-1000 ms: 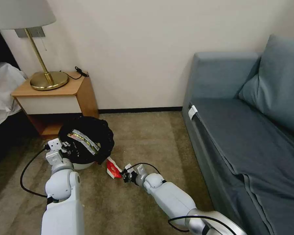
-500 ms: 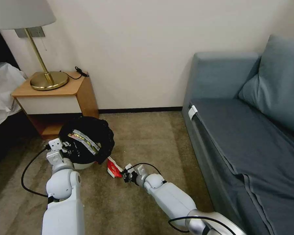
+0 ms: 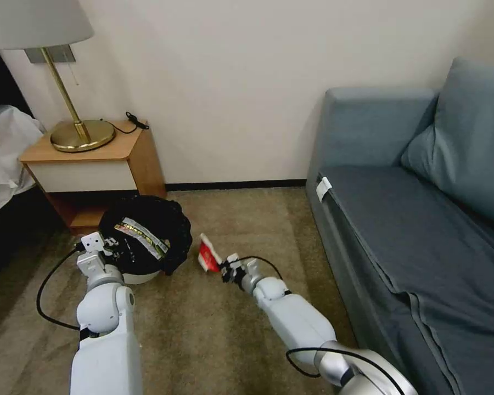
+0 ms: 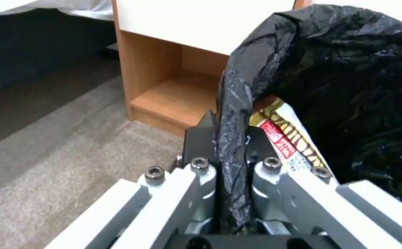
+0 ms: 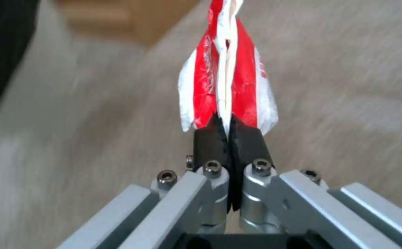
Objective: Pick up the trash bin, then pick up the garbage on the floor and place it into the trash bin.
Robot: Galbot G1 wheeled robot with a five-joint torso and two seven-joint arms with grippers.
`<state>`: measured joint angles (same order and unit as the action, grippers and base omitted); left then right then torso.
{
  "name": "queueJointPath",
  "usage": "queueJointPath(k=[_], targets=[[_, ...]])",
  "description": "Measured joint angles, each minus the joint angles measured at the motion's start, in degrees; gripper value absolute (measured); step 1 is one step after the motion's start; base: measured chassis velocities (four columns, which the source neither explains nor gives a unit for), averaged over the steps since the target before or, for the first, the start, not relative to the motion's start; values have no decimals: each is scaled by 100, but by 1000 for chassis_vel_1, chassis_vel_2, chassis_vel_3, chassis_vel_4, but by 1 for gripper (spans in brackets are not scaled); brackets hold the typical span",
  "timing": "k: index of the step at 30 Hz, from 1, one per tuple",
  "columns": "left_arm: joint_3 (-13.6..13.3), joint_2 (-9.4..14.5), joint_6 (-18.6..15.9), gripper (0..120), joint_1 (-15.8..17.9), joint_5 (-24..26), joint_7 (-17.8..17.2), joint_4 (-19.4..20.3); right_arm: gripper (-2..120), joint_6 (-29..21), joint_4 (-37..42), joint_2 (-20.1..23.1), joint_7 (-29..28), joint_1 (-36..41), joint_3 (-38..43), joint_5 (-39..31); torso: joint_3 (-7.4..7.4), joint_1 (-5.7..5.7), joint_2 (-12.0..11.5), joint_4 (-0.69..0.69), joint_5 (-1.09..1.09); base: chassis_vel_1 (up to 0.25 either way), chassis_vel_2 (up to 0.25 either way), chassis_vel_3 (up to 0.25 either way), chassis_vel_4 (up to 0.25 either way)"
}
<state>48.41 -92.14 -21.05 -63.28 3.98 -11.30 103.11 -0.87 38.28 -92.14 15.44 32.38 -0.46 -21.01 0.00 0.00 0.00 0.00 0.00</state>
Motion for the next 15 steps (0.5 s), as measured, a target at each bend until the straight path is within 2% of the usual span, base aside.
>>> queueJointPath(k=[8,15], targets=[[-11,0,34,4,21,16,45,-82,0,15,319,0,-108,-212,259,-163,0,0,0,0,0,0,0,0,0],[-27,0,78,4,65,43,56,-207,0,279,773,0,-257,-416,237,-281,0,0,0,0,0,0,0,0,0]])
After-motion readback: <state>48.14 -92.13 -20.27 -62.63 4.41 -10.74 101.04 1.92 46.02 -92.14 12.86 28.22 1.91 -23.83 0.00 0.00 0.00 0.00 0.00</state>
